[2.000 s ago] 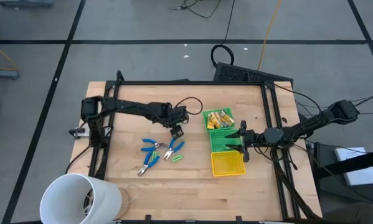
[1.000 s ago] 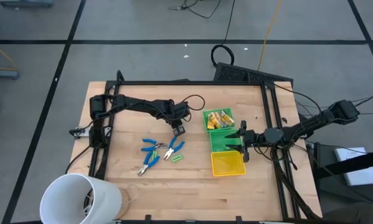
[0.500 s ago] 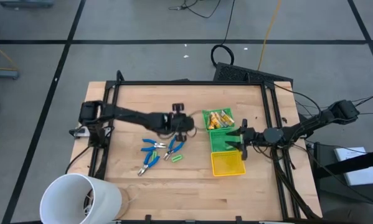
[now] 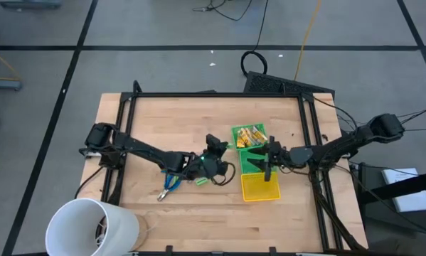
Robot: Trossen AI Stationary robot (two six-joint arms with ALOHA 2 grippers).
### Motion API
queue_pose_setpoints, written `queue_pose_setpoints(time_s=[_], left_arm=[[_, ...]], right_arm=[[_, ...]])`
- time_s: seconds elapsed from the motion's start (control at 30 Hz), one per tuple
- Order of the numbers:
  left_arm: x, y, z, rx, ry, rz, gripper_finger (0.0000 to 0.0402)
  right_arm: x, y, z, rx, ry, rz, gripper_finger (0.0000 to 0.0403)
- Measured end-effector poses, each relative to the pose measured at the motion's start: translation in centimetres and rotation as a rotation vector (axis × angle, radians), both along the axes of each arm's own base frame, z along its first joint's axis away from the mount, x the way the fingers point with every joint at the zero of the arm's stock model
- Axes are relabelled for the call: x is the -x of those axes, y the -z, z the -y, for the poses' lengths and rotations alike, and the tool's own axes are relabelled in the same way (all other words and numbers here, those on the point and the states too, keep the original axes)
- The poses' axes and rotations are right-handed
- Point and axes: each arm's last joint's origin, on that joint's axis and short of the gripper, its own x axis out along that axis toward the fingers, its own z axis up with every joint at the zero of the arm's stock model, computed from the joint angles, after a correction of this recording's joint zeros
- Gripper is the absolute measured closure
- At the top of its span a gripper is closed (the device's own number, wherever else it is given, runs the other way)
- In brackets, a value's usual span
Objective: Pick & Place School Supplies
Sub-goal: Put the top right green eraser into the bottom green bin
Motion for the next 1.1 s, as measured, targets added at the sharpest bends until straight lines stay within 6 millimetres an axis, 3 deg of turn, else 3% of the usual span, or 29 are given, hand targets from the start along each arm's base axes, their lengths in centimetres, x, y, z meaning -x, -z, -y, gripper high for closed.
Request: queue_pose_setpoints(time_s=[0.23,0.47,0.73,1.1], left_arm=[[0.2,0.0,0.9,0.001,0.016,0.008,0.0325],[0.2,0.0,1.0,0.001,0.021,0.004,0.0331],[0.2,0.0,1.0,-0.003,0.014,0.004,0.0325],[0.2,-0.1,1.0,-0.003,0.015,0.004,0.0324]], right_arm=[[-4.0,-0.6,-0.1,-0.038,0.038,0.062,0.0167],[-7.0,-1.0,0.6,-0.064,0.006,0.096,0.0162],[-8.5,-1.1,1.2,-0.078,-0.018,0.104,0.0194],[-8.5,-1.2,1.5,-0.06,-0.013,0.113,0.0286]])
